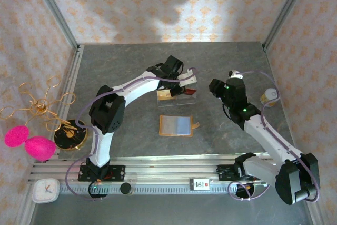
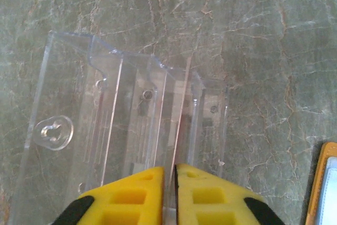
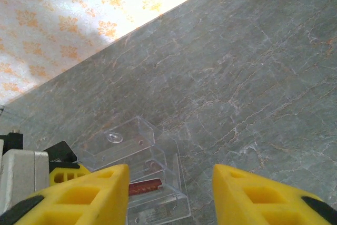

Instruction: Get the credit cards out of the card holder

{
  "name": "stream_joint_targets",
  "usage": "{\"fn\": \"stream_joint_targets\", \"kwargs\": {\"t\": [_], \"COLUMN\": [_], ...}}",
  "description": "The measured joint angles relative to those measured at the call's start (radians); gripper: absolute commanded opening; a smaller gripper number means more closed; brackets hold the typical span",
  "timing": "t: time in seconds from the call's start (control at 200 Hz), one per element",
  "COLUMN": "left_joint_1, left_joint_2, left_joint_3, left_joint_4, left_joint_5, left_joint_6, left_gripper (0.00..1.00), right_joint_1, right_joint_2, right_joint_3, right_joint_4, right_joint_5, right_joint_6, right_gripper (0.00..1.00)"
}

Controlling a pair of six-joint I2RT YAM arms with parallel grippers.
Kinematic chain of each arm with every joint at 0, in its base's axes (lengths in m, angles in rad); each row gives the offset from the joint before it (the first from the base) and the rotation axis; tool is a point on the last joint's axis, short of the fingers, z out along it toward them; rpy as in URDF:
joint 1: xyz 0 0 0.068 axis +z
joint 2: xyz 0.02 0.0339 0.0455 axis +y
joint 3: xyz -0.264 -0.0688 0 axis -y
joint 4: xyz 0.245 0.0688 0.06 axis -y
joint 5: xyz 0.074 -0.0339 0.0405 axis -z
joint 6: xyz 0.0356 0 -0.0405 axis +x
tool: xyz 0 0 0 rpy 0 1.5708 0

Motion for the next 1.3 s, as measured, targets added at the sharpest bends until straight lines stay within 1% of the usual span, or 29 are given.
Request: {"fn": "stream_joint_targets", "kwargs": {"t": [0.11,0.25,0.31,0.39,0.451,0.501,0.641,0.711,0.771,0.851,0.941,0.996,1.131,1.301], "left_joint_1": [0.000,0.000,0.001,0.002,0.006,0.006,0.008,0.007,0.007,0.007,0.007,0.007,0.007,0.007], "left_joint_2": [0.000,-0.022,-0.051,-0.134,-0.232,-0.333,-0.605,-0.703,-0.780,-0.860,-0.940,-0.994,-1.108,-1.175], "left_joint_3": [0.000,-0.018,-0.041,-0.116,-0.206,-0.292,-0.534,-0.644,-0.747,-0.871,-0.985,-1.052,-1.175,-1.220], "left_joint_4": [0.010,0.058,0.090,0.172,0.253,0.336,0.601,0.703,0.758,0.776,0.771,0.766,0.765,0.742], "left_joint_5": [-0.018,-0.055,-0.074,-0.088,-0.090,-0.085,-0.069,-0.068,-0.073,-0.084,-0.112,-0.132,-0.175,-0.223], "left_joint_6": [-0.027,-0.067,-0.098,-0.166,-0.235,-0.304,-0.551,-0.663,-0.754,-0.854,-0.948,-1.002,-1.111,-1.177], "left_gripper": [0.26,0.26,0.27,0.31,0.37,0.41,0.41,0.42,0.42,0.41,0.42,0.43,0.43,0.43], "right_joint_1": [0.000,0.000,0.003,0.031,0.084,0.151,0.363,0.467,0.550,0.646,0.713,0.727,0.728,0.732], "right_joint_2": [0.000,0.000,0.000,0.000,0.006,0.029,0.132,0.190,0.245,0.320,0.413,0.460,0.556,0.655], "right_joint_3": [0.000,0.000,0.000,-0.003,-0.010,-0.019,-0.060,-0.082,-0.086,-0.070,-0.020,0.015,0.099,0.177], "right_joint_4": [0.000,0.000,0.000,0.000,0.000,0.003,0.002,-0.005,-0.012,-0.020,-0.026,-0.023,-0.021,-0.045], "right_joint_5": [-0.014,-0.039,-0.056,-0.072,-0.078,-0.080,-0.054,-0.034,-0.012,0.037,0.078,0.096,0.144,0.194], "right_joint_6": [0.000,0.000,-0.004,-0.012,-0.019,-0.027,-0.047,-0.059,-0.071,-0.086,-0.100,-0.107,-0.121,-0.125], "right_gripper": [0.47,0.48,0.49,0.49,0.49,0.49,0.49,0.49,0.49,0.49,0.49,0.49,0.48,0.47]}}
